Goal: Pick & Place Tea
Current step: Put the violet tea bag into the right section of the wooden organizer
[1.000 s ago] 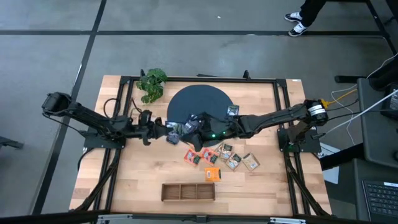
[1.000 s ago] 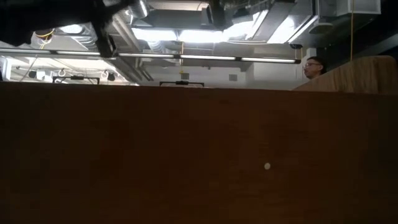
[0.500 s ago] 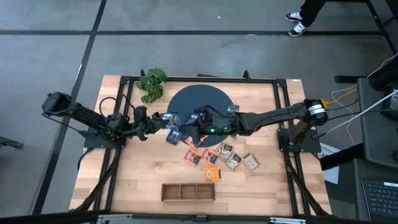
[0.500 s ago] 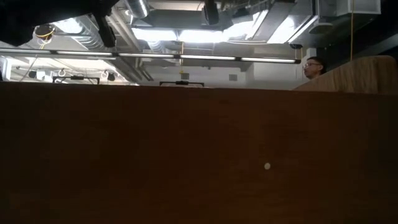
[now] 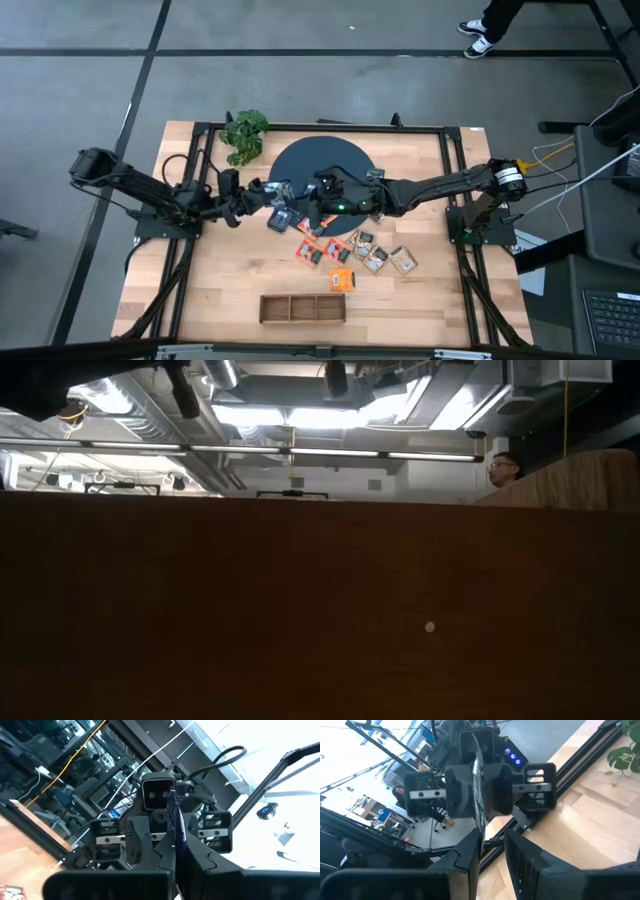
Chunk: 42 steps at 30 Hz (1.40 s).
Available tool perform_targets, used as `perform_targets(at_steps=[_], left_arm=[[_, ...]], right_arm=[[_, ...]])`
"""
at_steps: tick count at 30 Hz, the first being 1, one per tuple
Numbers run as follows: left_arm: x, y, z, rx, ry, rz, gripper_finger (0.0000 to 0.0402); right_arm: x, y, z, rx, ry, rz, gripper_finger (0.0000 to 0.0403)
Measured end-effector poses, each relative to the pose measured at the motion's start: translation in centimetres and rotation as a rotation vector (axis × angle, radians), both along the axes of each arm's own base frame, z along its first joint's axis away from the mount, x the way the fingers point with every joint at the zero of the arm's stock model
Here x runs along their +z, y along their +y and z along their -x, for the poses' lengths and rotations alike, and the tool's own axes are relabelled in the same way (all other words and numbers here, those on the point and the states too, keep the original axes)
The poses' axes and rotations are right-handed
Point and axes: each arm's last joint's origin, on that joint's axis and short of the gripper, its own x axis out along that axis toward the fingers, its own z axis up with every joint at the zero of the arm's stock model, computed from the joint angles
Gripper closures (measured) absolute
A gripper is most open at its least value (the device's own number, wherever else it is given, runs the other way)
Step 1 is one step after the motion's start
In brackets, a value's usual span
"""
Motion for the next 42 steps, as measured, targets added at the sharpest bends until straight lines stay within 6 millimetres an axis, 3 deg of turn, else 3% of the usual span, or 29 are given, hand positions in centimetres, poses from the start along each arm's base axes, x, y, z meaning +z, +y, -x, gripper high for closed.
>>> perform_targets(at_steps=[4, 11, 28, 34, 42], left_arm=[[-0.6, -0.1, -0.5, -0.010, 0.034, 0.005, 0.0395], [-0.9, -0.2, -0.8, -0.013, 0.048, 0.002, 0.0387], [-1.4, -0.9, -0.9, -0.262, 0.100, -0.092, 0.0311], [-1.8, -0.6, -0.9, -0.416, 0.173, -0.058, 0.0311], [-2.6, -0.3, -0.4, -0.475, 0.322, -0.031, 0.0322]], right_arm=[[0.2, -0.1, 0.0, 0.000, -0.016, 0.020, 0.0322], [0.1, 0.0, 0.0, 0.007, -0.010, 0.029, 0.0393], [-0.9, 0.9, 0.2, 0.237, 0.094, -0.042, 0.0399], [-1.7, 2.8, 0.9, 0.367, 0.241, -0.097, 0.0401], [-0.3, 5.2, 2.4, 0.488, 0.464, -0.054, 0.0401]])
